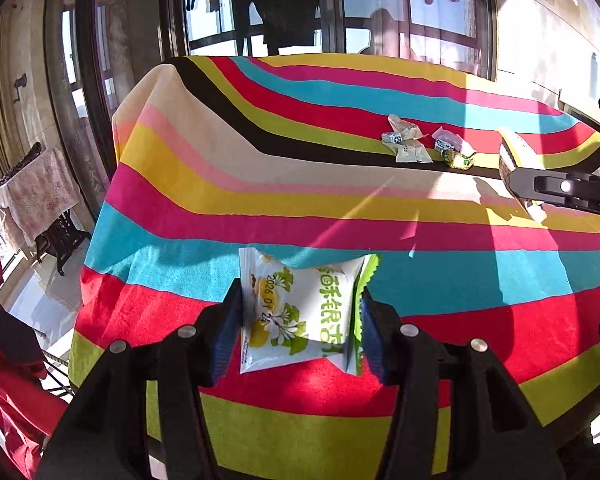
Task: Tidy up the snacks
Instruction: 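Carry the white bag and green packet to the white box and release both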
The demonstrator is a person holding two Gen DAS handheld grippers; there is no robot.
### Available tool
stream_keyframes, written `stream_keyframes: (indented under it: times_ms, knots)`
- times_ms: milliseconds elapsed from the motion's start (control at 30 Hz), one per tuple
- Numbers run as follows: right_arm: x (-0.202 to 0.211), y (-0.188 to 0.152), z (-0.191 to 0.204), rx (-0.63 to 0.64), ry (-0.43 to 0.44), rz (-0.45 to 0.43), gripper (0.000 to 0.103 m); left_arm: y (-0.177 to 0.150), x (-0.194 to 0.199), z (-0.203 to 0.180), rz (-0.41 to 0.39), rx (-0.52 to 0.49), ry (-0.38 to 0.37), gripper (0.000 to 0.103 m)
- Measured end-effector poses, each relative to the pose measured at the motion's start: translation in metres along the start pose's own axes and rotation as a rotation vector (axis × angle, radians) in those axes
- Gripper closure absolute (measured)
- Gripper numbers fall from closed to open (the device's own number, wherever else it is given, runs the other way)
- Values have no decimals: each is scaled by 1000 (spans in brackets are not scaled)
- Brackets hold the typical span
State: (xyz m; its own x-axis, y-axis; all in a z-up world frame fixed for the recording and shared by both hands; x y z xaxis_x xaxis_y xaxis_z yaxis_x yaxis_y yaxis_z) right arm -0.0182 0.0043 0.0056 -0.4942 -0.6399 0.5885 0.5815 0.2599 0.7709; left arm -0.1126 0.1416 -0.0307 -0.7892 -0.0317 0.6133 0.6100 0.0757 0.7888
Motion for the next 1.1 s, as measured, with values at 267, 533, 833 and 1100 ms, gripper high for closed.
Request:
stream_keyframes:
  times_ms: [267,533,833,1100]
  knots:
    - [-13,-29,73,120,73,61,57,-30,37,32,-19,45,82,48]
    - [-16,-58,131,222,153,113,57,-69,63,57,-1,115,157,48]
    - [-4,-91,190,384,212,124,57,-113,92,100,10,259,240,48]
    - [-8,-150,229,542,249,202,57,-167,99,137,102,347,299,47]
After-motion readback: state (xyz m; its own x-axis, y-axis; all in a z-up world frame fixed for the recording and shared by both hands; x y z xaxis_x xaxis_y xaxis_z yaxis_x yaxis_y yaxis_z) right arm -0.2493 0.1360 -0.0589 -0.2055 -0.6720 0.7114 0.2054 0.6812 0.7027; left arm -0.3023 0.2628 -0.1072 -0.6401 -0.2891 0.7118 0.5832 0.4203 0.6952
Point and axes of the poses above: each gripper's, at about its wrist camera, not at the fingertips, and x roughly against the way its jaws point, z to its left, y to its top, the point moved 9 cm from there along -x, roughly the way its jaws point, and after that the axes turned 11 degrees about -y, right-handed, at the moved point
